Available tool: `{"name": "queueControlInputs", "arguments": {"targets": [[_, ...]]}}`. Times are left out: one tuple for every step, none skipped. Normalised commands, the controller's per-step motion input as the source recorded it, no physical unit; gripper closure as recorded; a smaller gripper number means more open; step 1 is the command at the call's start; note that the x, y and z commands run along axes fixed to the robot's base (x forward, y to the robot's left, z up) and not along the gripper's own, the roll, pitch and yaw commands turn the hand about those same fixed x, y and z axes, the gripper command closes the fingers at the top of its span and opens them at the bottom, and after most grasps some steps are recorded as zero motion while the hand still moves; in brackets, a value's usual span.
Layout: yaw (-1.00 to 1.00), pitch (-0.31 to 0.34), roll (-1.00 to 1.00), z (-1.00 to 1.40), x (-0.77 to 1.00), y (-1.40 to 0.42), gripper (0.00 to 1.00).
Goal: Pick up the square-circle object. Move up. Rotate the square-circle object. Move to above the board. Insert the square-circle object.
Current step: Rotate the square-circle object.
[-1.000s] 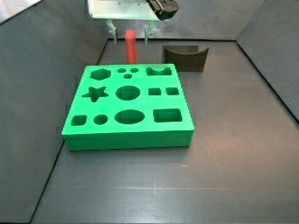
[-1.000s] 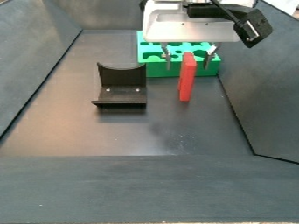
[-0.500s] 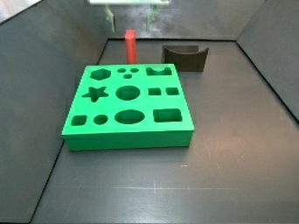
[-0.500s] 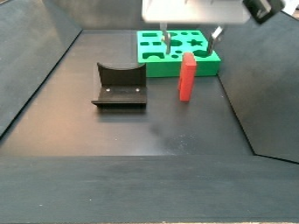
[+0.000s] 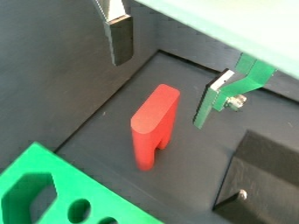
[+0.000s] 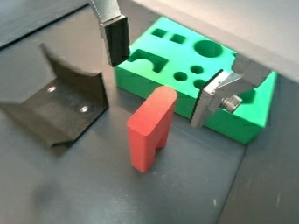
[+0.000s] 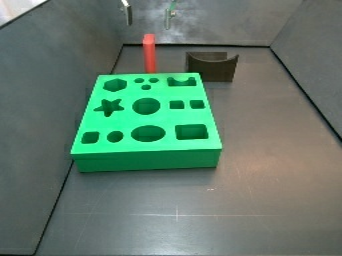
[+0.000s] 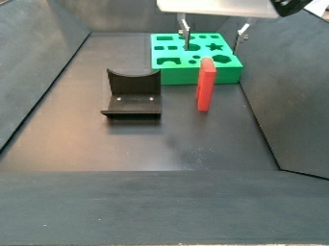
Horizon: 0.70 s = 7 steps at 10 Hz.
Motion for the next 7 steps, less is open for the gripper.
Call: {"name": "queueControlInputs", "arguments": {"targets": [[-1.00, 0.003, 0.00, -0.03, 0.03, 0.04, 0.00], [-1.00, 0.003, 0.00, -0.03, 0.03, 0.04, 0.00], [-1.00, 0.004, 0.00, -0.03, 0.03, 0.03, 0.00], [-1.00, 0.004, 0.00, -0.03, 0.03, 0.03, 0.00], [-1.00, 0.004, 0.01, -0.03, 0.03, 0.03, 0.00], [-1.00, 0.004, 0.01, -0.02, 0.03, 0.03, 0.00], [-1.00, 0.004, 0.01, -0.02, 0.03, 0.03, 0.00]]}}
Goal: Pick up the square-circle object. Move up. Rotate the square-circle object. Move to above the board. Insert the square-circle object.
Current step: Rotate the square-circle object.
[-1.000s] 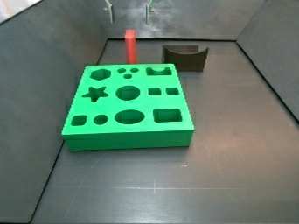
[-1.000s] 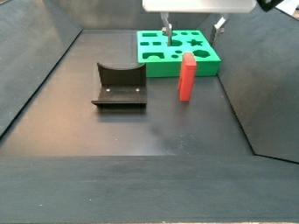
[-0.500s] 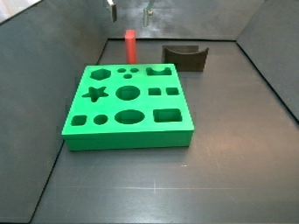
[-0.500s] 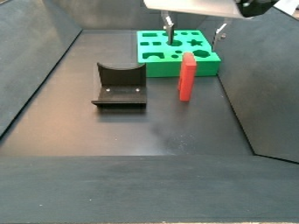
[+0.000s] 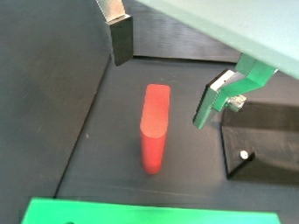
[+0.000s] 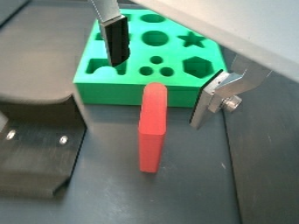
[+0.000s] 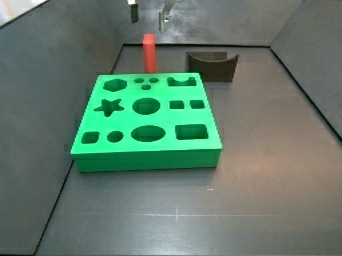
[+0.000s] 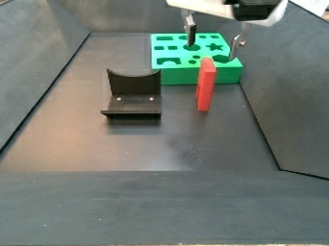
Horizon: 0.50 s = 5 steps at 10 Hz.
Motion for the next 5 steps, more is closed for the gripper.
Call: {"name": "queueControlInputs", "arguments": {"targets": [[-1.00, 0.005, 0.01, -0.02, 0.03, 0.03, 0.00], [-1.00, 0.005, 0.01, -0.02, 0.03, 0.03, 0.00], [-1.00, 0.005, 0.01, -0.02, 0.03, 0.03, 0.00], [-1.00, 0.006, 0.01, -0.02, 0.03, 0.03, 0.00], [-1.00, 0.007, 0.01, -0.02, 0.03, 0.03, 0.00]]}}
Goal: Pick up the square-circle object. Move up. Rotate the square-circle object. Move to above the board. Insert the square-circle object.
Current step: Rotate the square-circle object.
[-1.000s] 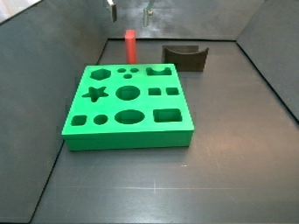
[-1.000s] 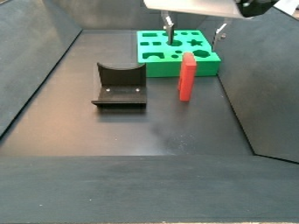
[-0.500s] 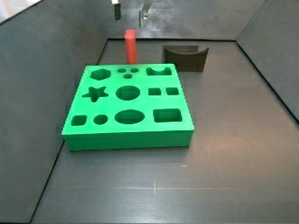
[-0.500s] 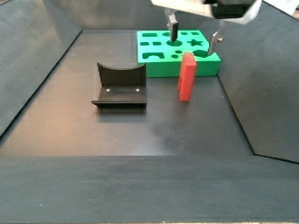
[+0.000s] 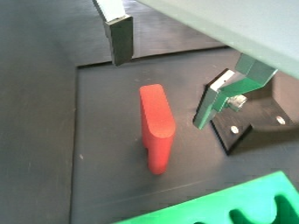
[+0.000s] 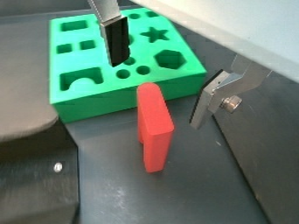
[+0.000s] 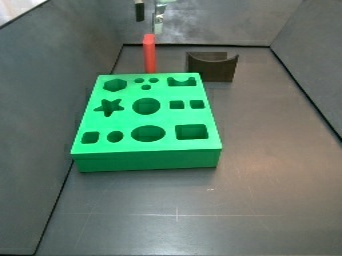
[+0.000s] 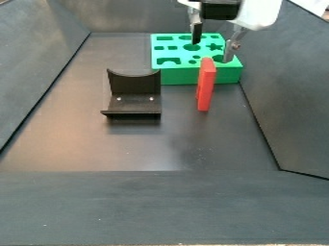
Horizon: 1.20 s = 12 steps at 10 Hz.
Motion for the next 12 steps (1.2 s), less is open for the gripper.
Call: {"name": "queueControlInputs", "arguments": {"targets": [[-1.00, 0.008, 0.01, -0.02, 0.03, 0.03, 0.00], [-1.00, 0.008, 0.01, -0.02, 0.03, 0.03, 0.00], [-1.00, 0.010, 0.01, -0.02, 0.03, 0.03, 0.00], [-1.00, 0.012, 0.02, -0.02, 0.03, 0.03, 0.00], [-1.00, 0.015, 0.02, -0.02, 0.03, 0.03, 0.00], [-0.74, 0.016, 0.02, -0.02, 0.03, 0.03, 0.00], [-0.52, 0.016, 0.02, -0.02, 0.03, 0.03, 0.00], [-0.34, 0.016, 0.02, -0.02, 0.03, 0.03, 0.00], [-0.18, 0.016, 0.02, -1.00, 0.00, 0.00, 0.00], [-0.14, 0.012, 0.02, -1.00, 0.00, 0.00, 0.00], [-0.08, -0.013, 0.01, -1.00, 0.02, 0.00, 0.00], [-0.06, -0.027, 0.00, -0.95, 0.02, 0.01, 0.00]]}}
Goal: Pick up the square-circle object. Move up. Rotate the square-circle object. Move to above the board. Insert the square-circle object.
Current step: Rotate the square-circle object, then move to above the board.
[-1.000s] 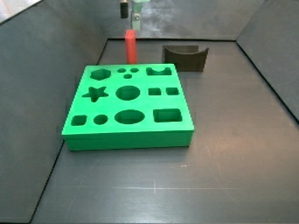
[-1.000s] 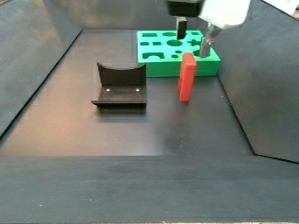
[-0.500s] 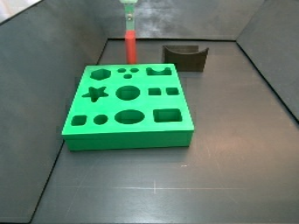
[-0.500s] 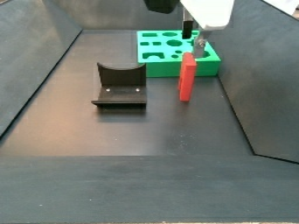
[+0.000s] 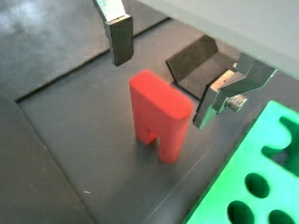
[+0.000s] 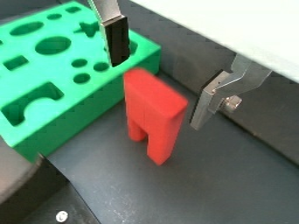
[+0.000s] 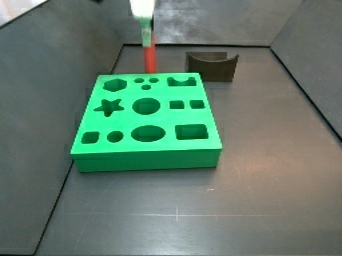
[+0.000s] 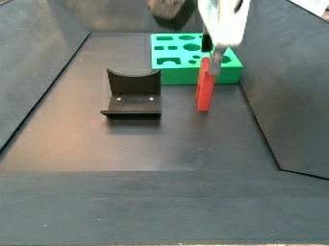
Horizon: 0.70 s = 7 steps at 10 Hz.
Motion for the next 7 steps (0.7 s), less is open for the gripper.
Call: {"name": "queueControlInputs", "arguments": {"targets": [[-0.05, -0.032, -0.01, -0.80, 0.02, 0.01, 0.00], [-0.05, -0.035, -0.02, -0.65, 0.02, 0.01, 0.00], [-0.04, -0.036, -0.03, -0.49, 0.02, 0.01, 0.00], [-0.04, -0.034, -0.04, -0.30, 0.03, 0.01, 0.00], [-0.03, -0.035, -0.05, -0.21, 0.03, 0.01, 0.00], [-0.03, -0.021, -0.06, 0.00, 0.00, 0.00, 1.00], [-0.04, 0.115, 0.28, 1.00, 0.17, -0.19, 1.00]]}}
